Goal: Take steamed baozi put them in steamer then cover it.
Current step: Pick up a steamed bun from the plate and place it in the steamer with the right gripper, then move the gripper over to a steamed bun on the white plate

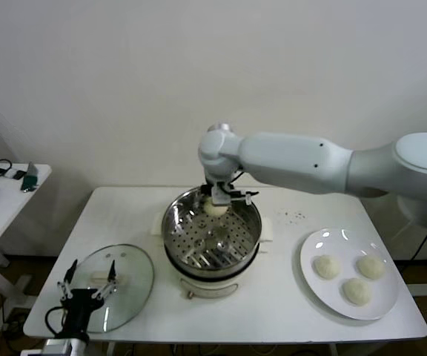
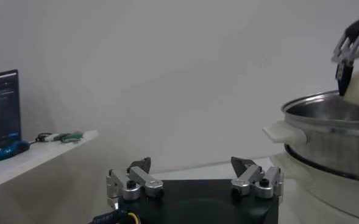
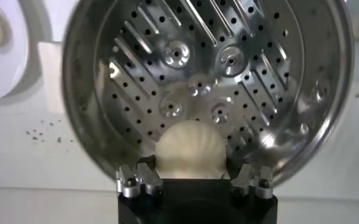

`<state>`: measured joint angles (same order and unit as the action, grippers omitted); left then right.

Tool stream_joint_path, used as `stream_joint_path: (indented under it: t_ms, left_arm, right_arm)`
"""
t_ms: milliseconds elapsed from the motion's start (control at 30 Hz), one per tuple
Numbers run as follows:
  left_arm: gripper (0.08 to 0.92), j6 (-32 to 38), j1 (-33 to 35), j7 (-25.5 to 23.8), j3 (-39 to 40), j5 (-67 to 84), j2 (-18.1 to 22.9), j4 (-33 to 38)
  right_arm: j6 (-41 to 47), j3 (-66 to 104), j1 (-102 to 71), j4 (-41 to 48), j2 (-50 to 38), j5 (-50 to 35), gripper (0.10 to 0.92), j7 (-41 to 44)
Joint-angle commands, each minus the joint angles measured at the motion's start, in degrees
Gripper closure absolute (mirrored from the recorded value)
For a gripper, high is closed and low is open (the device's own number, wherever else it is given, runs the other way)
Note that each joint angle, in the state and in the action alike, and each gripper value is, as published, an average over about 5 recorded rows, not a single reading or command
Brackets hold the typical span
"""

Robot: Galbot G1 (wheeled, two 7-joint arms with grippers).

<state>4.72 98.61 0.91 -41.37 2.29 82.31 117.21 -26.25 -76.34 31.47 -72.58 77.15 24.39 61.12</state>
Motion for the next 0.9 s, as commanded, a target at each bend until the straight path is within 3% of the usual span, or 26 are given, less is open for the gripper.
stream_joint_path:
  t_ms: [33,433,533,733,900]
  left_arm:
    - [0.177,-0.4,-0.9,-0.1,0.3,-0.1,-0.3,-0.4]
    - [0.177,-1.3,-2.6,-0.1,1.0,-0.3,-0.3,-0.8]
    - [0.177,-1.3,-2.4,-0.1,1.0,-0.4,-0.3,-0.8]
    - [0.177,-1.1,-1.7,-0.1,0.8,-0.3,-0.1,-0.6]
    - [0.177,-1.2,-1.4,-0.1,0.9,-0.5,-0.1,-0.2]
  right_arm:
    - [-1.9,0.5,-4.9,3.4,3.2,5.2,0.287,-0.4]
    - [-2.7,2.3,-6.6,4.8,3.2,8.6,0.281,-0.4]
    - [-2.7,2.6,-6.5,4.4,2.8,7.7,0.245,0.2]
    - [-1.9,3.2,-4.2,1.5,0.3,3.5,0.204,2.0]
    - [1.2,3.7,1.5,-2.5,-5.0,-5.6,0.202,3.9]
